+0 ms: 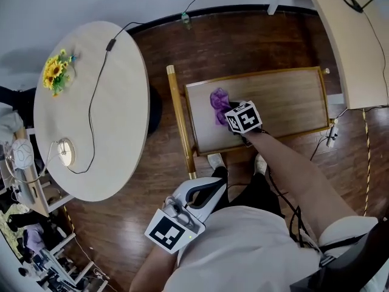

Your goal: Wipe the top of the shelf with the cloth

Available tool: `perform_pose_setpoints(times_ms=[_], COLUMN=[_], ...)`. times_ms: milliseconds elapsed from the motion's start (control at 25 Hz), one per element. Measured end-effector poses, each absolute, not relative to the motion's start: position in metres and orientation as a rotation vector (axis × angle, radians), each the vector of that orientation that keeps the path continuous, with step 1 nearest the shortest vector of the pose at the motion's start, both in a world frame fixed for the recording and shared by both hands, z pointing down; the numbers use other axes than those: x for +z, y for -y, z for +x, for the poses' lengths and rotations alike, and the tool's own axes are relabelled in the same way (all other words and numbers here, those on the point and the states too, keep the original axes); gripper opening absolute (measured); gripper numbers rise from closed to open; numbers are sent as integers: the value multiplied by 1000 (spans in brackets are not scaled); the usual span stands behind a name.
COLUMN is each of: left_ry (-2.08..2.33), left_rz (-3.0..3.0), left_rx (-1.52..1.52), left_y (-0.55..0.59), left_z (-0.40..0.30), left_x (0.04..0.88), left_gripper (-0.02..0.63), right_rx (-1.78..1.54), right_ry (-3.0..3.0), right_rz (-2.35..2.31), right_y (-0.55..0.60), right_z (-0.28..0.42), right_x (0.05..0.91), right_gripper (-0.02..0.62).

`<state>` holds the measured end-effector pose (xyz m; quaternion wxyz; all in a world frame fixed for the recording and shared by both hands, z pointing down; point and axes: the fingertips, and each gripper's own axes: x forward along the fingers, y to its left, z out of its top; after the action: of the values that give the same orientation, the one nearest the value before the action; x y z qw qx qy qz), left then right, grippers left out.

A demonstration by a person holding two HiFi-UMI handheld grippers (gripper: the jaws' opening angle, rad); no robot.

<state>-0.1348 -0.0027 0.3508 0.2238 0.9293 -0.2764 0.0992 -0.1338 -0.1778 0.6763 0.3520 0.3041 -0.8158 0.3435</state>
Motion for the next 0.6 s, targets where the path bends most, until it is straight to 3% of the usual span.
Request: perform_pose_setpoints(times_ms=[600], left_ry=[614], left_rz=[2596], left_rx=[285], left_y=[-5], left_z=[-31], left_x=[347], left_gripper=[19], right_rx=[847], right_ry=[1896], right_rz=[1054], right_y=[209], right_z=[123], right_x=[687], right_gripper=[103])
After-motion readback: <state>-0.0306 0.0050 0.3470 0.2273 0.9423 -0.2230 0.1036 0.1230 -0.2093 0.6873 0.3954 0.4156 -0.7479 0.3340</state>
